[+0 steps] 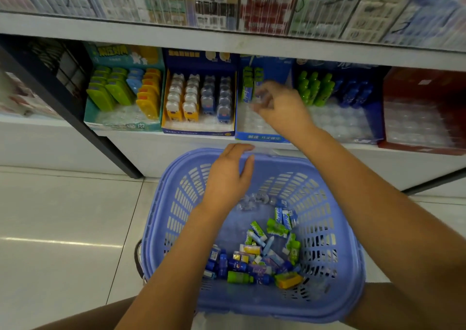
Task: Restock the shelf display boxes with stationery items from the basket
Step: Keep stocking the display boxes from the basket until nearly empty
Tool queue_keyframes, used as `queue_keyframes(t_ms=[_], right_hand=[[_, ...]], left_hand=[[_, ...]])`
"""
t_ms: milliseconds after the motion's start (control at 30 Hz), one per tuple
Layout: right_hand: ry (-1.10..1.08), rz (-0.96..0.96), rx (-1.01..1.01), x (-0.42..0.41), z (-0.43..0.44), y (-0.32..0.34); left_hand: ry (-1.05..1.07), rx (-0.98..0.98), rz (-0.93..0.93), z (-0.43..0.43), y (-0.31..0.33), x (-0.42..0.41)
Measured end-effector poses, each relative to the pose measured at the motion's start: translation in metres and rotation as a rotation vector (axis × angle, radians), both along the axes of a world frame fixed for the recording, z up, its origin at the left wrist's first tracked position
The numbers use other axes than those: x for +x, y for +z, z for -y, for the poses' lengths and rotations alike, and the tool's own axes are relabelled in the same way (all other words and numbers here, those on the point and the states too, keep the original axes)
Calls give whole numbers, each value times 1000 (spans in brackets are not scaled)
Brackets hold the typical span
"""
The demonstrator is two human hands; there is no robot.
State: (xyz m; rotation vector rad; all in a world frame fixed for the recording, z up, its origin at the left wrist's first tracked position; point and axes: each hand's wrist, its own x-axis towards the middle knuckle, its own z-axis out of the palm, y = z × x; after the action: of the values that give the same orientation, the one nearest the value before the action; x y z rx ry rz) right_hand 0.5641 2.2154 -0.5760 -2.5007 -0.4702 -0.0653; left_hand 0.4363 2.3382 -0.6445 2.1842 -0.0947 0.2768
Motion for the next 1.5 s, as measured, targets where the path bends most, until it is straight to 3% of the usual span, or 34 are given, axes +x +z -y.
queue_keyframes(t_ms=[67,100,200,267,367,467,600,767,867,1000,1133,1367,1500], right_hand=[[12,-201,50,-35,11,-18],[33,-324,-22,-51,16,-34],[122,-691,-431,-93,30,-96],[160,-920,-739,-121,38,-143],[176,-1127,-983,-153,48,-196],[178,-1165,-842,-168,56,-227],[62,-1059,-737,-177,62,-245],[52,-1088,-817,-165,69,-253],[-30,-1108,-659,-147,70,-242],[-104,-1031,-156,-124,80,-205],[-160,-1242,236,-116,93,-171],[-105,-1273,742,-104,90,-126],[-77,-1192,906,-103,79,-96]], left_hand=[[-14,45,-168,-2,-28,-4],[-74,132,-334,-3,-46,-7],[-383,360,-847,-3,-100,-31],[-525,484,-994,-1,-128,-53],[-670,650,-1099,1,-154,-74],[-711,688,-1141,0,-161,-76],[-643,647,-1143,2,-166,-74],[-420,488,-921,8,-169,-54],[-413,447,-840,21,-176,-44],[-465,518,-880,42,-192,-43],[-423,476,-946,44,-195,-46],[-77,-26,-1005,18,-169,-32],[143,-487,-919,4,-129,-20]])
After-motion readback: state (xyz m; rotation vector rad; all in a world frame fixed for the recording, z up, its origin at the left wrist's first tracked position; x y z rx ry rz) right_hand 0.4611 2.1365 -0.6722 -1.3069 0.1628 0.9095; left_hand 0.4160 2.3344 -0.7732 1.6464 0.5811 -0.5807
